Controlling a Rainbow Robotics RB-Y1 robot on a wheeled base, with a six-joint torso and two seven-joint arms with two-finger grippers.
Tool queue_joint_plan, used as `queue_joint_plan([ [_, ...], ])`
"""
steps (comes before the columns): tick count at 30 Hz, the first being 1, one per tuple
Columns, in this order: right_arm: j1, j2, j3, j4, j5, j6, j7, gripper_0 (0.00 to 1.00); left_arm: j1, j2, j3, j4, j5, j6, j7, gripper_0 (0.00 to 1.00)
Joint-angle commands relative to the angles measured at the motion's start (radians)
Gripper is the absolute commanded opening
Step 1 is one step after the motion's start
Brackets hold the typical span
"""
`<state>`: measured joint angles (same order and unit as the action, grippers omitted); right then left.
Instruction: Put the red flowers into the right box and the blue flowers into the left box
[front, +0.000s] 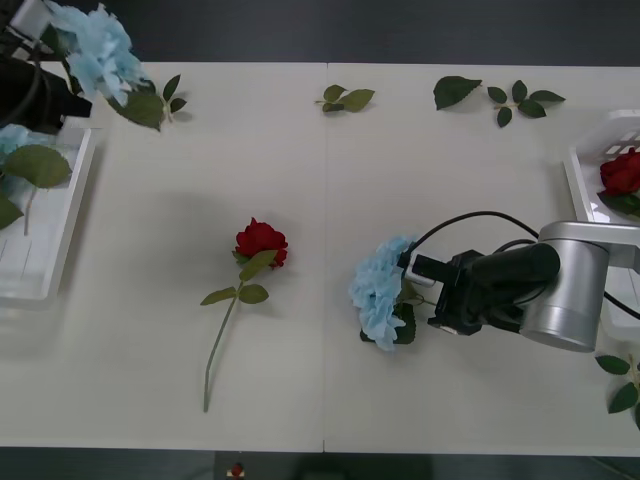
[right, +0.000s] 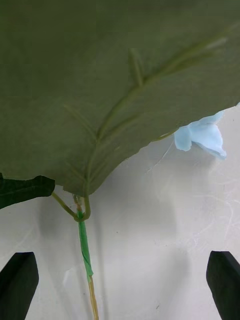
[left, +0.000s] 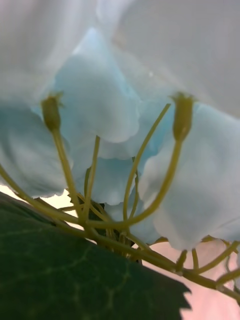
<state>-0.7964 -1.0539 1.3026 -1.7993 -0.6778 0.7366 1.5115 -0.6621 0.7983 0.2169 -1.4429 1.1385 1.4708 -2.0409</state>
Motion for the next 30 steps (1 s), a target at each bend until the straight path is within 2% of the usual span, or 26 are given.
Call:
queue_joint_plan([
  [1,0.016,0.002,-0.002,0.000,0.014,-0.003,-0.028,0.97,-0.025,0.084,0.114,-0.011,-0.060,0.029,0.022,0.00],
  [5,0.019,0.006,0.000,0.005,0.015,-0.003,-0.028,0.97,-0.022,0.127,0.165,-0.011,-0.135,0.029,0.021,0.00],
  [8,0.022,0.018,-0.002,0.018,0.021,-0.005,-0.028,0.97,0.001,0.174,0.203,-0.011,-0.269,0.028,0.031,0.00],
  [10,0.022,0.029,-0.002,0.032,0.021,-0.005,-0.028,0.96,0.036,0.187,0.219,-0.011,-0.313,0.006,0.037,0.00],
  [13,0.022,0.048,-0.002,0.057,0.021,-0.014,-0.028,0.89,0.113,0.191,0.228,-0.011,-0.342,-0.064,0.047,0.00],
  [15,0.022,0.063,-0.002,0.075,0.026,-0.014,-0.030,0.70,0.188,0.191,0.237,-0.011,-0.339,-0.145,0.054,0.00],
  [16,0.022,0.066,-0.002,0.078,0.027,-0.014,-0.028,0.65,0.210,0.191,0.237,-0.011,-0.338,-0.171,0.056,0.00],
  [18,0.022,0.075,-0.002,0.090,0.026,-0.014,-0.030,0.36,0.288,0.190,0.229,-0.011,-0.329,-0.283,0.060,0.00],
  [19,0.022,0.075,-0.002,0.092,0.026,-0.014,-0.031,0.28,0.303,0.190,0.223,-0.010,-0.329,-0.311,0.064,0.00],
  [21,0.022,0.075,-0.002,0.094,0.026,-0.014,-0.034,0.02,0.358,0.185,0.182,0.015,-0.319,-0.437,0.076,0.00],
  [26,0.020,0.072,-0.003,0.092,0.018,-0.016,-0.037,0.00,0.395,0.182,0.076,0.125,-0.250,-0.687,0.077,0.00],
  [30,0.020,0.049,-0.020,0.075,-0.006,-0.029,-0.037,0.00,0.394,0.182,0.021,0.187,-0.217,-0.785,0.076,0.00],
])
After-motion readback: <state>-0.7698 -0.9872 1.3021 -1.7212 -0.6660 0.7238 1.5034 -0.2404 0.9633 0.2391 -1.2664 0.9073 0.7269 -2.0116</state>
